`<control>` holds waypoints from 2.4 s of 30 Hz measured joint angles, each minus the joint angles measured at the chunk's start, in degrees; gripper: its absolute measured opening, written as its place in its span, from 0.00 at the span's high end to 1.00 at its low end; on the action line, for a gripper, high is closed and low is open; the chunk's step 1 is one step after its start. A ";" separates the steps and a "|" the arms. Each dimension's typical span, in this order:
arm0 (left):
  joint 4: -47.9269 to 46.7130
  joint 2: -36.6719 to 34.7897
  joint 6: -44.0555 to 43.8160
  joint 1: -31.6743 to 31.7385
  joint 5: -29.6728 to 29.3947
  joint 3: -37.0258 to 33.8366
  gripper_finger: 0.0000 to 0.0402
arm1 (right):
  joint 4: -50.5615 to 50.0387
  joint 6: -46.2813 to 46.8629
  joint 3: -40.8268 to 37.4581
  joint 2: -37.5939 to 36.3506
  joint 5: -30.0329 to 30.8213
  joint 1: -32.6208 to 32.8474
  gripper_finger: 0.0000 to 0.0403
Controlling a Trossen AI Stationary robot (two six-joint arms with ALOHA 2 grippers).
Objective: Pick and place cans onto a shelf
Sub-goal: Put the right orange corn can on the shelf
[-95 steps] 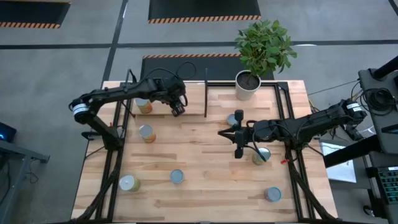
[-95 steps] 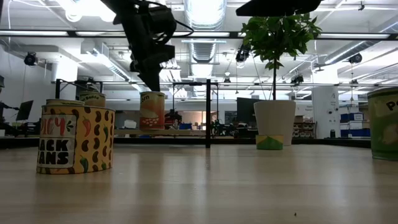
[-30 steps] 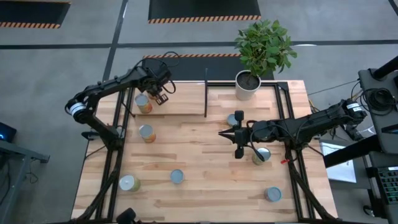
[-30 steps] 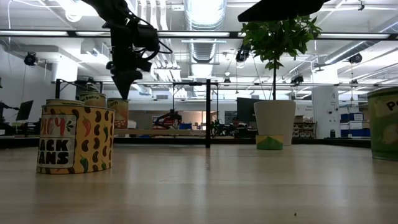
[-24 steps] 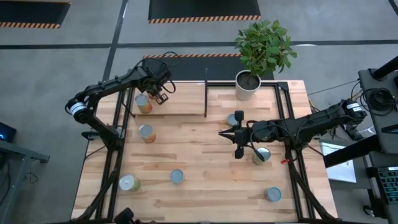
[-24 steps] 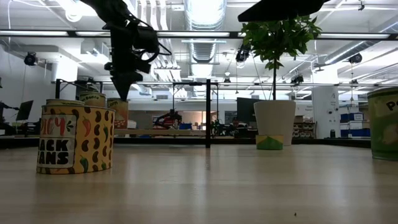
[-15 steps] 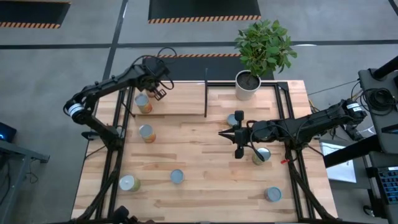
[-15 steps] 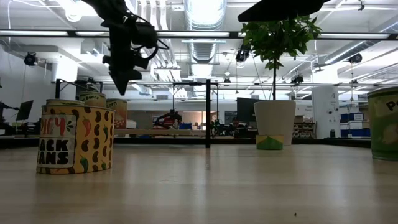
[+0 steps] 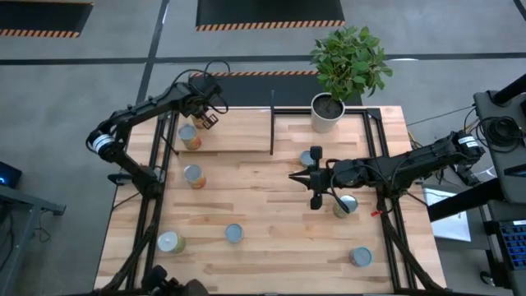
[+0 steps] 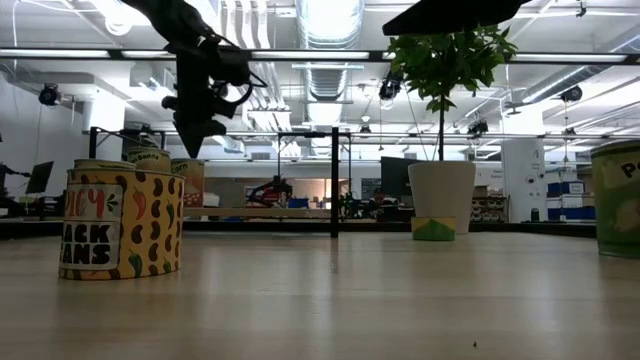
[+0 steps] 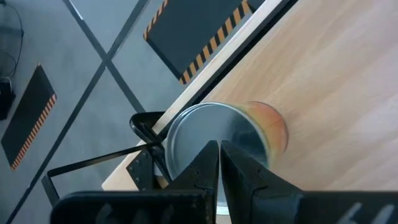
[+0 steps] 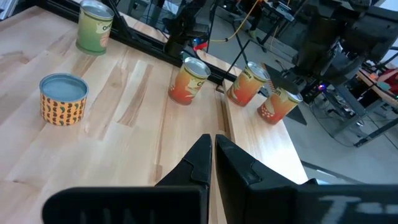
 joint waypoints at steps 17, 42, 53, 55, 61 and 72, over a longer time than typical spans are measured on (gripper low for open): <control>0.46 -0.05 -1.40 1.80 -1.14 -3.57 1.00 | -0.02 0.52 0.01 0.00 0.00 0.00 0.98; -7.98 -2.84 -10.16 1.61 1.00 -3.82 1.00 | -0.03 0.34 0.00 0.00 0.00 0.01 0.98; -7.94 -2.97 -10.73 1.47 2.36 -3.82 1.00 | -0.04 0.26 0.00 0.00 0.00 0.00 0.98; -7.92 -2.97 -10.78 1.47 2.39 -3.80 1.00 | -0.02 0.20 0.01 0.00 0.00 0.01 0.98; -7.87 -2.97 -10.96 0.73 2.61 -3.75 1.00 | -0.04 0.17 0.01 0.00 0.00 0.00 0.98; -8.33 -3.06 -12.02 0.42 2.78 -3.71 1.00 | -0.04 0.24 -0.01 0.00 0.01 0.00 0.98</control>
